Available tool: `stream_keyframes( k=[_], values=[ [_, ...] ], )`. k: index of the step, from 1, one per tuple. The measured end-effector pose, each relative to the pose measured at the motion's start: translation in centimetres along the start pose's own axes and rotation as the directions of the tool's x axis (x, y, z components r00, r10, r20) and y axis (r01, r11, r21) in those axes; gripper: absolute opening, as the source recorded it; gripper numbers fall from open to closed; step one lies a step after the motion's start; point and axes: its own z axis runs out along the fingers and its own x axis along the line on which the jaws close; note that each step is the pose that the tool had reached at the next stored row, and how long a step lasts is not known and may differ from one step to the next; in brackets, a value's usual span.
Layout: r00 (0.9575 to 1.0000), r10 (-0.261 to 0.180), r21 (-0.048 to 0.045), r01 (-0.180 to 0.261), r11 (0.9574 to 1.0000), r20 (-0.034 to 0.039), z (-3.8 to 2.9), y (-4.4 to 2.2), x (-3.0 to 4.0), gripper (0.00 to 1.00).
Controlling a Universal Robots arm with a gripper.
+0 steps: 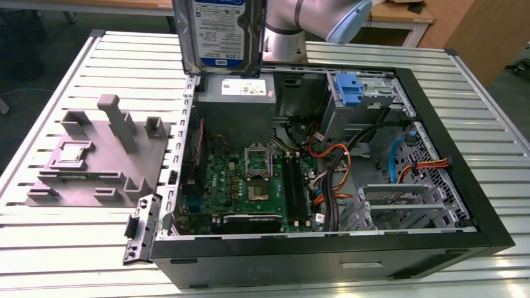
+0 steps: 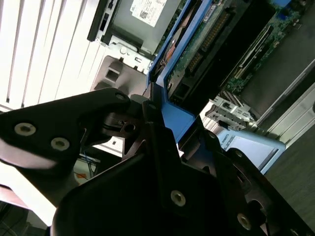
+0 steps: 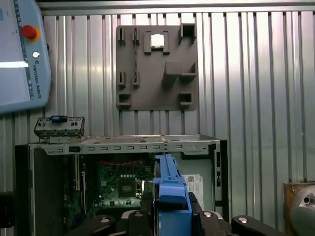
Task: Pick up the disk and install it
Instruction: 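Pick up the disk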
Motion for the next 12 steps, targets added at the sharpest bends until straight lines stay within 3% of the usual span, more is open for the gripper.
stream_keyframes(
  k=[4,6,10,12],
  values=[
    [1.0000,0.000,0.0001,0.000,1.0000,0.0001,0.08,-1.46,0.13,0.36],
    [1.0000,0.000,0.0000,0.000,1.0000,0.0001,0.13,-1.57,0.52,0.36],
    [1.0000,0.000,0.0000,0.000,1.0000,0.0000,0.35,-1.68,2.05,0.36],
    [1.0000,0.000,0.0002,0.000,1.0000,0.0004,0.51,-2.17,2.40,0.36]
  ],
)
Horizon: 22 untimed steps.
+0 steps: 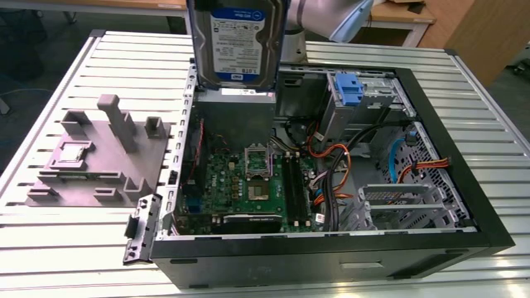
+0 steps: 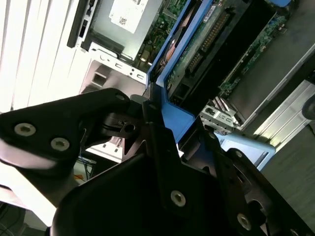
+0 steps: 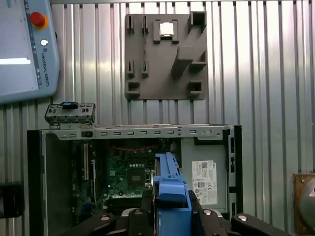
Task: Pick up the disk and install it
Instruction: 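Pick up the disk, then insert the disk into the insertion slot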
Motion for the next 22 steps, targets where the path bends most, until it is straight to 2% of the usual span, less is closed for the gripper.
stream_keyframes(
  k=[9,22],
  values=[
    [1.0000,0.000,0.0006,0.000,1.0000,-0.0002,0.38,-3.55,0.15,0.36],
    [1.0000,0.000,0.0037,0.000,1.0000,-0.0002,0.43,-3.69,0.14,0.36]
  ],
)
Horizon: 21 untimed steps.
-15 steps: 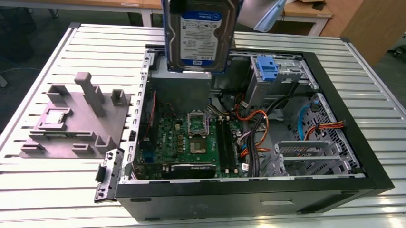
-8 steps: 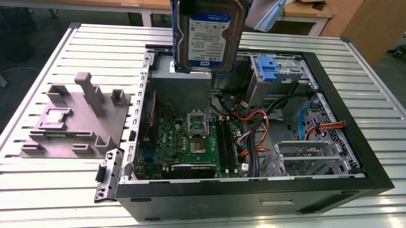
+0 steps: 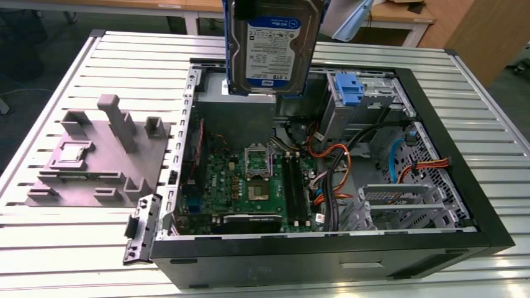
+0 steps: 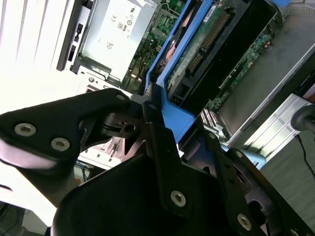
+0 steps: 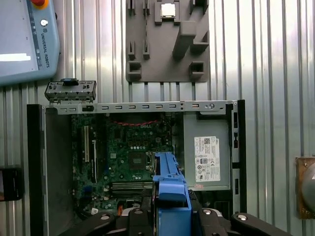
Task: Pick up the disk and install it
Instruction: 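Insert the disk into the insertion slot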
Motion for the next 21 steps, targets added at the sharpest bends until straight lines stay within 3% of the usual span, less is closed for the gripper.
stream_keyframes(
  k=[5,15,21],
  values=[
    [1.0000,0.000,0.0000,0.000,1.0000,0.0001,0.00,-0.01,0.23,0.36],
    [1.0000,0.000,0.0000,0.000,1.0000,0.0000,-0.03,-0.07,1.58,0.36],
    [1.0000,0.000,0.0000,0.000,1.0000,0.0000,-0.03,-0.07,1.63,0.36]
  ],
)
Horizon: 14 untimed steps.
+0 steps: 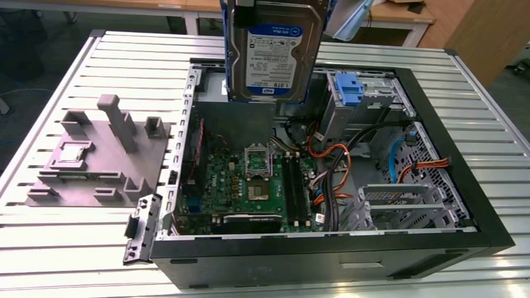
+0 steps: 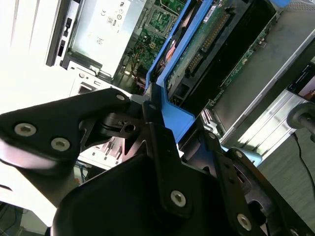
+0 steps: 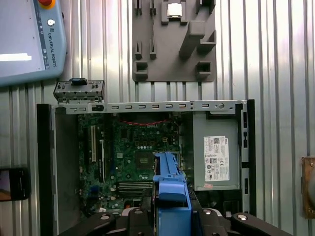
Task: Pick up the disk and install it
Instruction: 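Insert the disk into the insertion slot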
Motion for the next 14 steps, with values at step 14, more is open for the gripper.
stream_keyframes(
  k=[14],
  values=[
    [1.0000,0.000,0.0000,0.000,1.0000,0.0000,-0.02,-0.06,1.35,0.36]
  ],
)
